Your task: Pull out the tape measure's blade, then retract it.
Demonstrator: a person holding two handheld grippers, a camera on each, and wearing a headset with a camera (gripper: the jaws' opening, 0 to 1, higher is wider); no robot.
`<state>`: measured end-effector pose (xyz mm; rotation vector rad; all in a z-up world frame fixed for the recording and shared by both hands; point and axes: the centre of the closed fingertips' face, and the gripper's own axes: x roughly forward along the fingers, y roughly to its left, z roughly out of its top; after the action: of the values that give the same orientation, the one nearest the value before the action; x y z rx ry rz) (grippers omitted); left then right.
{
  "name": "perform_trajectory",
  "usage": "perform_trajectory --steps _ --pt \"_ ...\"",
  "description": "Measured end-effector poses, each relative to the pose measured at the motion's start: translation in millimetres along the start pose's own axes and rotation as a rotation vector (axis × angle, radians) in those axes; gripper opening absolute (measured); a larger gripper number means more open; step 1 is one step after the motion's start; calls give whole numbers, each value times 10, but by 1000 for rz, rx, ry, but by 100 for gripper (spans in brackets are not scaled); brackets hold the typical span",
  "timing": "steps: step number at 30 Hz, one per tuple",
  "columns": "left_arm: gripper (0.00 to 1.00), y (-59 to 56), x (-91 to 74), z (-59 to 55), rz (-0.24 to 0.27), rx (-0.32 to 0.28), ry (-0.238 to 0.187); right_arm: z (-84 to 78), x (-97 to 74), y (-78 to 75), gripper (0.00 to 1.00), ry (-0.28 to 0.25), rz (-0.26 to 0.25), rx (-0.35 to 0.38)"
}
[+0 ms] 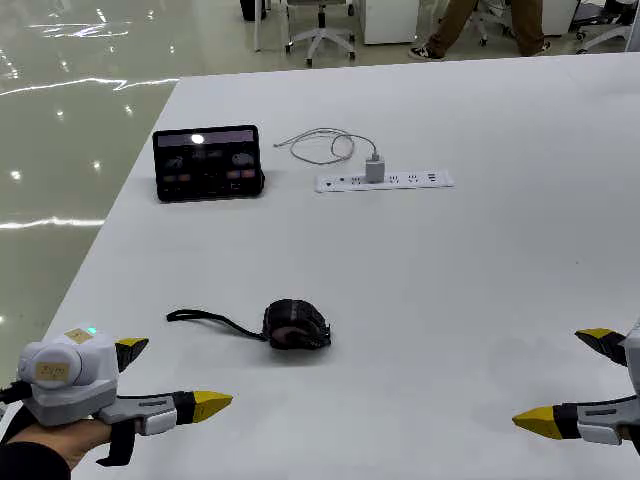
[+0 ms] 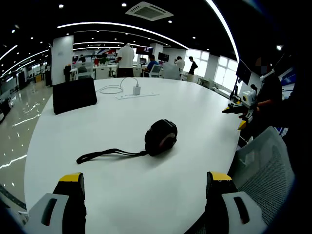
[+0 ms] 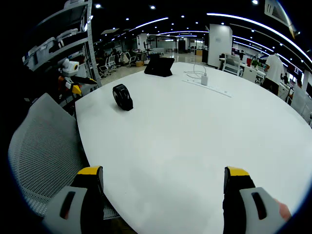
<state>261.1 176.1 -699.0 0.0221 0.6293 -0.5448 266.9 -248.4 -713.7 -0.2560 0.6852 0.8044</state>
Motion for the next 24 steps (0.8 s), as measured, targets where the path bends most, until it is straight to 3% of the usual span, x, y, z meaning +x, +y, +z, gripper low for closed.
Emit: perform_trajectory --steps 24 --pt "100 -14 -16 35 -14 1 -15 39 -18 -21 100 -23 -6 -4"
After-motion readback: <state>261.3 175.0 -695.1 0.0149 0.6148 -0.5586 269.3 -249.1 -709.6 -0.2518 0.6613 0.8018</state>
